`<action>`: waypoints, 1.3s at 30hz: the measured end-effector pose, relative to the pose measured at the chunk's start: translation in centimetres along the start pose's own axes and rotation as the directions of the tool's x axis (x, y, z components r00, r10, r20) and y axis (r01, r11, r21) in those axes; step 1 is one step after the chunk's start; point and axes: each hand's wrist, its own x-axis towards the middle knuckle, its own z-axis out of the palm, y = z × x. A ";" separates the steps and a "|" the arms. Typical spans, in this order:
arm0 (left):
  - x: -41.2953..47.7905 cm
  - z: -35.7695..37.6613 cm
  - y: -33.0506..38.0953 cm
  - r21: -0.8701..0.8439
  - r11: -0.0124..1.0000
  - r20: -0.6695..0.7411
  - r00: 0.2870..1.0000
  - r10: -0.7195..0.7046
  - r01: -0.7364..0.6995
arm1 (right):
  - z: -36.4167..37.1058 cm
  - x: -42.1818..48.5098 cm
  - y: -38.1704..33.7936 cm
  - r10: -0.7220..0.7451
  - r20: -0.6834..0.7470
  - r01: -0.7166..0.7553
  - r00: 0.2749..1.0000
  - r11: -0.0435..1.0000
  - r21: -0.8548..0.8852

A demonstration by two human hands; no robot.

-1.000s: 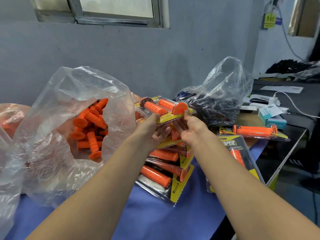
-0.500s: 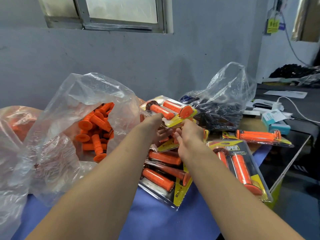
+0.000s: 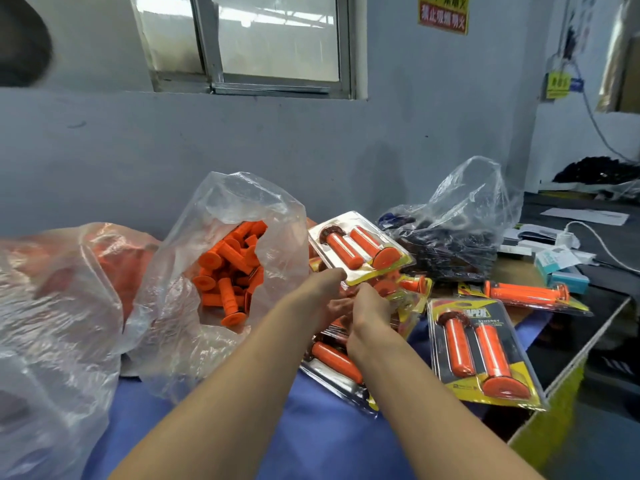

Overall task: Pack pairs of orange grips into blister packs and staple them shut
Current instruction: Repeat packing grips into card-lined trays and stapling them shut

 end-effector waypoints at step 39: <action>-34.3 -51.9 -1.2 0.791 0.066 -0.508 0.593 0.625 0.609 | 20.6 -33.1 27.8 0.102 0.813 0.444 0.573 0.795 -0.412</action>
